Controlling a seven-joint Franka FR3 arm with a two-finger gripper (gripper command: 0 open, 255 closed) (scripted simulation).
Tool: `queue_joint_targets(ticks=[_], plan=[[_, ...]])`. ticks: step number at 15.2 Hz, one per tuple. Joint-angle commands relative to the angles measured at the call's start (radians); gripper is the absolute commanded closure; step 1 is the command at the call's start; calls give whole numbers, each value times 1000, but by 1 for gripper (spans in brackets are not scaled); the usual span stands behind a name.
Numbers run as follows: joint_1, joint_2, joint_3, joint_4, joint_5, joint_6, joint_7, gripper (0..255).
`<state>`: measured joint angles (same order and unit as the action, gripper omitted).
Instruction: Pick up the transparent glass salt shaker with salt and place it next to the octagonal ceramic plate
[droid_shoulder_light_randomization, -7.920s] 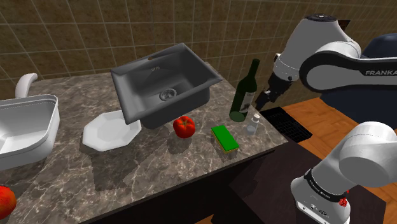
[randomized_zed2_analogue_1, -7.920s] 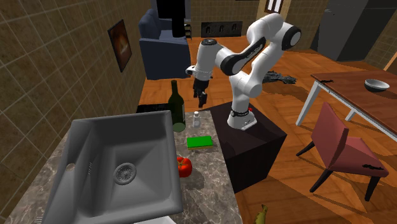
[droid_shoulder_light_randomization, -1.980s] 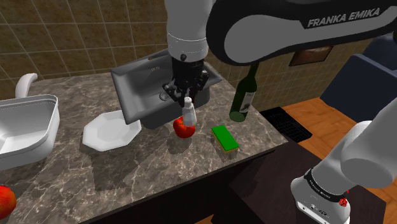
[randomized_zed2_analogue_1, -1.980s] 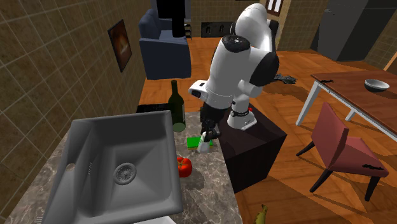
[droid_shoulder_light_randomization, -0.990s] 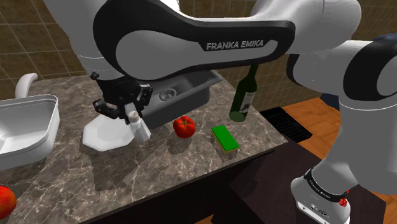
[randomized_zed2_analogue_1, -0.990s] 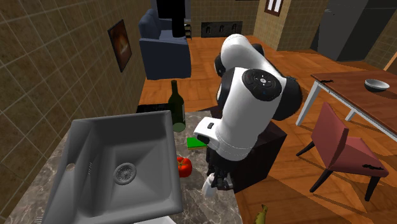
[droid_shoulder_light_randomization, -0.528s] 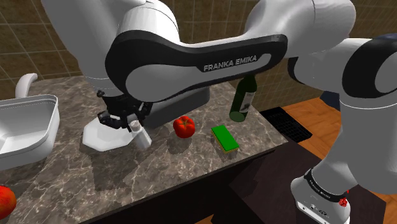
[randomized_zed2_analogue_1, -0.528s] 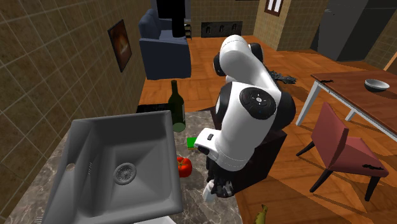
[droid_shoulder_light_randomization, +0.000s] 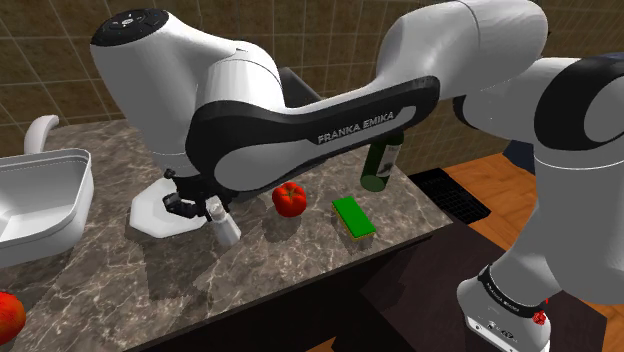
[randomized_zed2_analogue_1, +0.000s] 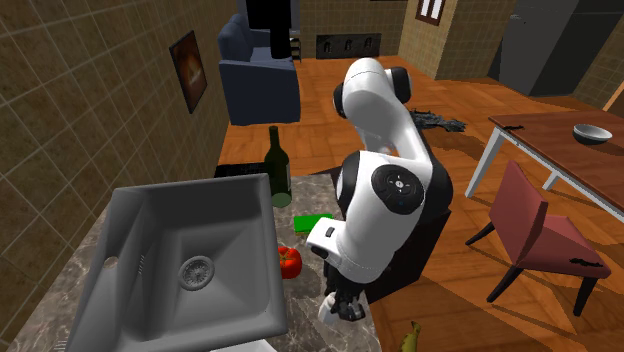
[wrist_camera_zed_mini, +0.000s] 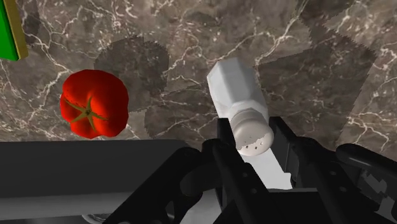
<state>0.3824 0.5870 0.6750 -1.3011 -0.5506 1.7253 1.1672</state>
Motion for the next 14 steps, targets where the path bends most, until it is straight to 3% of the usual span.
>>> queue_joint_targets(ticks=[1, 14], plan=[[-3, 6, -3, -18, -5, 23, 6, 255], [-16, 43, -21, -130, -38, 155, 53, 255]])
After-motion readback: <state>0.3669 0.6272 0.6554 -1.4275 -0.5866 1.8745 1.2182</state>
